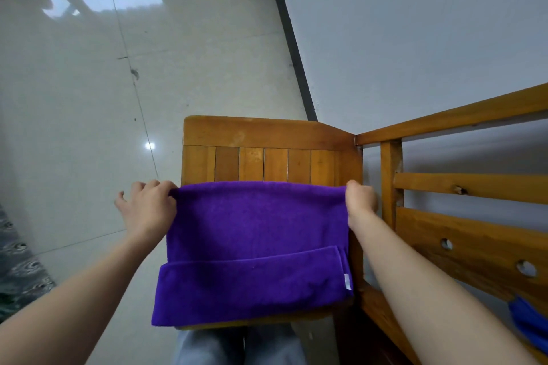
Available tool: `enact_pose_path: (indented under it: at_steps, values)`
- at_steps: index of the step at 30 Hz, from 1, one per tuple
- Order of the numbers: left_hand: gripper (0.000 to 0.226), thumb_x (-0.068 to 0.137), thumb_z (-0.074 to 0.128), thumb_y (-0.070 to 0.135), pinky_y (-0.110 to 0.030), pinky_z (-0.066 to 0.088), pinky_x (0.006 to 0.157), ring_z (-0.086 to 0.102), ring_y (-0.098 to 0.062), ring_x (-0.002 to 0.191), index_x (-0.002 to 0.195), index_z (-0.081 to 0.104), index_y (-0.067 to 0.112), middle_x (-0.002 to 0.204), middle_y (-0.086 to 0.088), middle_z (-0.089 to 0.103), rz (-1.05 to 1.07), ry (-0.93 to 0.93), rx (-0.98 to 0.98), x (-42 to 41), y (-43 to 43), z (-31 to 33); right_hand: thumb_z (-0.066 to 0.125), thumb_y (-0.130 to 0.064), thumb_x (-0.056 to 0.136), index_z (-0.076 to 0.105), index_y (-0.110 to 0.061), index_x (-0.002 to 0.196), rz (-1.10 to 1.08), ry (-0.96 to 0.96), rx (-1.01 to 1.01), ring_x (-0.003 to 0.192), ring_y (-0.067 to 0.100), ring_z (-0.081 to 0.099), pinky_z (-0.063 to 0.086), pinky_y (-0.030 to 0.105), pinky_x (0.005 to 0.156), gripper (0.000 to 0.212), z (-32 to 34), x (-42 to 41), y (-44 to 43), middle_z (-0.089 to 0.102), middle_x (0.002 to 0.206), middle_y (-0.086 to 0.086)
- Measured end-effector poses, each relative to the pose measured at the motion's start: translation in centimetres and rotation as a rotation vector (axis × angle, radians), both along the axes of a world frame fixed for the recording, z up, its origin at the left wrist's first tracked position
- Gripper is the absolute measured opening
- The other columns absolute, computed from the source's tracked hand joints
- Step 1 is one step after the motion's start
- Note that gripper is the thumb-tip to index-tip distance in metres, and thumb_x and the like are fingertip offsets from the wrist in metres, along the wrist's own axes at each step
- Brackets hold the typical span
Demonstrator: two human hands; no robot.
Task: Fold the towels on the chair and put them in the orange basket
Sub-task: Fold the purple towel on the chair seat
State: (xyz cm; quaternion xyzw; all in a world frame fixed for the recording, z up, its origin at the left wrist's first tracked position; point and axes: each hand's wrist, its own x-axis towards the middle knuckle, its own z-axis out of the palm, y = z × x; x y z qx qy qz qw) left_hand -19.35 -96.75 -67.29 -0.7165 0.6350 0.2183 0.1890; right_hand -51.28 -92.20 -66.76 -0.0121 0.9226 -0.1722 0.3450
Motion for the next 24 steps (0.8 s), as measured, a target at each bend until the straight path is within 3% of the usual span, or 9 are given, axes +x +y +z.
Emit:
enact_pose_path:
  at_steps: [2,4,6,8,10,12,15,19,24]
  values:
    - [0.033,0.088,0.042,0.009,-0.049,0.019,0.106,0.043,-0.030,0.116,0.111,0.064,0.017,0.115,-0.010,0.061,0.072,0.018,-0.027,0.5,-0.2,0.3,0.036,-0.016,0.096,0.043,-0.013,0.075,-0.408,-0.163,-0.116,0.061,0.011,0.037,0.030,0.021,0.052,0.022,0.2,-0.3,-0.7,0.041,0.075,0.003]
    - [0.031,0.088,0.044,0.010,-0.048,0.021,0.105,0.043,-0.032,0.115,0.112,0.063,0.016,0.114,-0.013,0.060,0.123,0.047,-0.054,0.8,-0.5,0.4,0.037,-0.017,0.093,0.044,-0.015,0.077,-0.488,-0.254,-0.160,0.063,0.012,0.040,0.032,0.022,0.054,0.017,0.0,-0.6,-0.9,0.043,0.078,0.003]
    - [0.035,0.089,0.047,0.015,-0.049,0.024,0.103,0.042,-0.034,0.118,0.123,0.056,0.016,0.121,-0.015,0.056,0.177,0.092,-0.055,1.0,-0.7,0.4,0.041,-0.017,0.092,0.051,-0.014,0.081,-0.287,-0.239,-0.150,0.067,0.014,0.049,0.038,0.025,0.059,0.015,-0.1,-0.3,-0.8,0.050,0.078,0.003]
    - [0.046,0.090,0.050,0.024,-0.050,0.029,0.100,0.039,-0.036,0.123,0.135,0.044,0.016,0.131,-0.018,0.048,0.263,0.124,-0.022,1.2,-0.2,0.3,0.044,-0.017,0.095,0.058,-0.010,0.113,0.158,-0.057,-0.071,0.097,0.020,0.058,0.047,0.030,0.080,0.024,0.1,0.4,0.1,0.058,0.108,0.006]
    - [0.054,0.091,0.051,0.029,-0.052,0.034,0.099,0.039,-0.037,0.125,0.139,0.035,0.013,0.135,-0.020,0.044,0.363,0.162,0.034,1.5,1.2,0.2,0.047,-0.015,0.095,0.049,-0.009,0.131,0.505,0.161,-0.071,0.118,0.022,0.049,0.043,0.031,0.094,0.037,1.0,1.3,2.0,0.049,0.130,0.008]
    - [0.059,0.090,0.052,0.032,-0.051,0.036,0.102,0.041,-0.038,0.126,0.141,0.031,0.010,0.138,-0.021,0.043,0.520,0.259,0.141,1.6,3.4,0.0,0.048,-0.015,0.094,0.053,-0.011,0.126,0.724,0.236,-0.109,0.114,0.018,0.049,0.041,0.023,0.088,0.033,1.7,2.4,4.5,0.052,0.125,0.006]
    - [0.060,0.089,0.058,0.033,-0.045,0.036,0.103,0.044,-0.037,0.123,0.138,0.037,0.004,0.136,-0.020,0.046,0.903,0.436,0.395,1.5,6.7,0.2,0.047,-0.026,0.095,0.052,-0.016,0.128,0.941,0.193,0.086,0.115,0.015,0.048,0.042,0.024,0.091,0.034,1.7,3.7,7.8,0.053,0.127,0.003]
    - [0.034,0.085,0.064,0.014,-0.036,0.041,0.081,0.049,-0.031,0.097,0.116,0.056,0.002,0.113,-0.017,0.057,1.038,0.487,0.420,1.7,9.2,0.6,0.049,-0.035,0.094,0.033,-0.018,0.140,0.812,0.054,0.297,0.120,0.022,0.049,0.045,0.032,0.093,0.052,1.7,4.3,9.7,0.043,0.136,0.006]
    - [0.011,0.085,0.059,0.002,-0.029,0.037,0.059,0.049,-0.020,0.073,0.092,0.057,0.009,0.092,-0.011,0.056,1.125,0.628,0.419,2.4,8.8,1.9,0.054,-0.016,0.093,0.041,-0.006,0.136,0.445,-0.052,0.183,0.117,0.030,0.053,0.047,0.036,0.091,0.046,2.1,3.9,8.8,0.052,0.131,0.012]
